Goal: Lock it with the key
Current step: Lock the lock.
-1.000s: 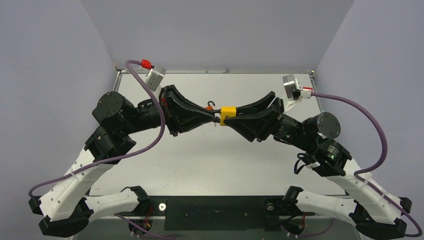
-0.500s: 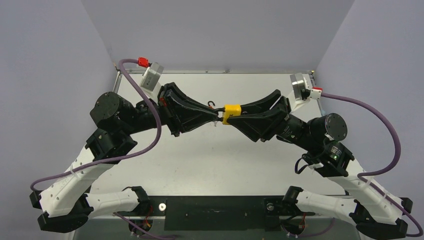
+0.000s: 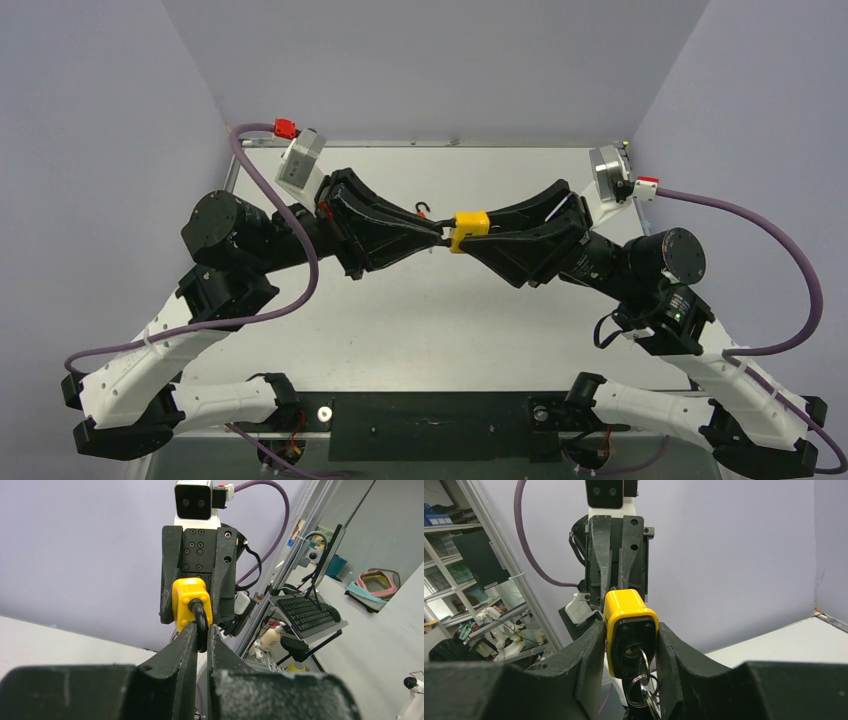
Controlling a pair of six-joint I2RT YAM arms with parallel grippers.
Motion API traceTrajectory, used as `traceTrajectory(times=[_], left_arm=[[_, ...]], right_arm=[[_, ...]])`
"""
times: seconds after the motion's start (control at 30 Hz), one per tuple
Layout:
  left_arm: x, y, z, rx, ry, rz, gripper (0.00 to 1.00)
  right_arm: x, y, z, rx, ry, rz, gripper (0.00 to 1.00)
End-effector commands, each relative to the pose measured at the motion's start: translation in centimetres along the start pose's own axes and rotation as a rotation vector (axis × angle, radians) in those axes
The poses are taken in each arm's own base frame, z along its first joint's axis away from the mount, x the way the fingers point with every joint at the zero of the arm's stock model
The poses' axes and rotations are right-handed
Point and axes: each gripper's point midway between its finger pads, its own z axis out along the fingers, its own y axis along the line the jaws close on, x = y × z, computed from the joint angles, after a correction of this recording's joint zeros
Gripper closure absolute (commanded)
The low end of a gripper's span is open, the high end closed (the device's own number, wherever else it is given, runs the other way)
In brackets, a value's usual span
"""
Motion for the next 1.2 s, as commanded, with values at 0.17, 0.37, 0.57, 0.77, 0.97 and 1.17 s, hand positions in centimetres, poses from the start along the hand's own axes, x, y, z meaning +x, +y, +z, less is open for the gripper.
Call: traceTrajectory(times=[0.17, 0.37, 0.57, 0.77, 0.97, 1.17], left_arm=[[16.6, 7.4, 2.6, -0.147, 0.447, -0.261, 1.0], [17.6, 8.5, 2.5, -0.199, 0.477, -0.263, 1.0], [17.2, 9.6, 1.7, -0.285, 0.473, -0.233, 1.0], [14.6, 12.8, -0.9, -0.469, 0.413, -0.174, 0.93], [11.3, 14.1, -3.2, -0.543, 0.322, -0.151, 0.52], [9.8, 15.5, -5.0, -0.618, 0.276, -0.139, 0.41]], right_arm=[[11.0, -5.1, 1.7, 0.116, 0.323, 0.068, 1.0], [11.5, -5.2, 1.9, 0.124, 0.34, 0.062, 1.0], [11.5, -6.4, 1.7, 0.183, 0.334, 0.042, 1.0], [10.7, -9.2, 0.5, 0.279, 0.296, 0.044, 1.0], [9.1, -11.8, -1.7, 0.369, 0.206, 0.068, 1.0], [9.4, -15.1, -3.9, 0.489, 0.162, 0.108, 1.0]])
